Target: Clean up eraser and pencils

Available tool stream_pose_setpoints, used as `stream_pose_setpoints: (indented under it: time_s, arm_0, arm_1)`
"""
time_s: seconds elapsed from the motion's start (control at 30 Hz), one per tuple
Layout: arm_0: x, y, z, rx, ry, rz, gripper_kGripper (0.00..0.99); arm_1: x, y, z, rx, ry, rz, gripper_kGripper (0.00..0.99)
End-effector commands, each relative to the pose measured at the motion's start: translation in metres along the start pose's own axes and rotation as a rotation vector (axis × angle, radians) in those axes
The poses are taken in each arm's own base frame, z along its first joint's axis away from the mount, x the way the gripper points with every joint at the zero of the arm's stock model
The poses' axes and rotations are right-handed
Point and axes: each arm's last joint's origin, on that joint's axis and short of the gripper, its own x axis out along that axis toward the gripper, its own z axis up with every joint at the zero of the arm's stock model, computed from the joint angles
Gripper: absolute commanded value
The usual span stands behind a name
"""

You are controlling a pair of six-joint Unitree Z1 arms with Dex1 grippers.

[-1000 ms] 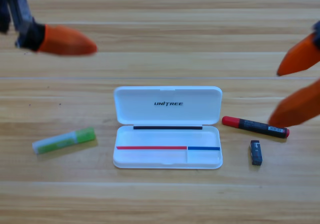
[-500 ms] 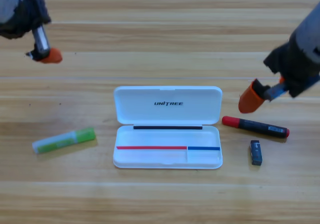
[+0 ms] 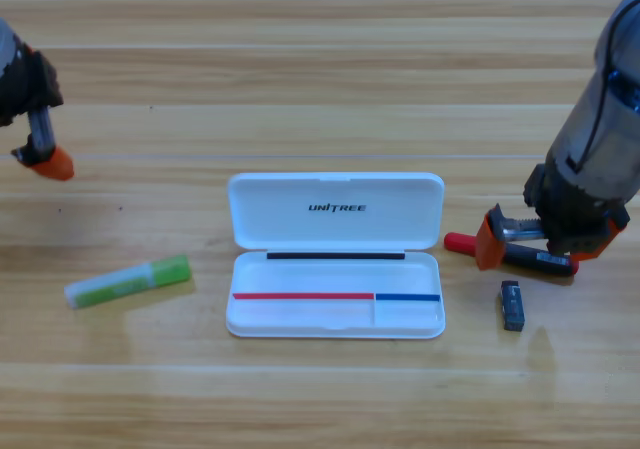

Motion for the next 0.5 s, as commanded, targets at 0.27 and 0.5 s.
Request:
stream_pose_setpoints:
  time_s: [0.27, 0.5]
  arm_0:
    - [-0.007, -0.036, -0.018, -0.033, -0.036, -0.175, 0.937]
    - [0.0, -0.054, -0.001, 0.005, -0.048, -0.209, 0.951]
  arm_1:
    - [0.066, -0.003, 0.006, 0.103, 0.113, -0.078, 0.822]
    - [0.079, 0.0, 0.005, 0.116, 0.151, -0.074, 0.822]
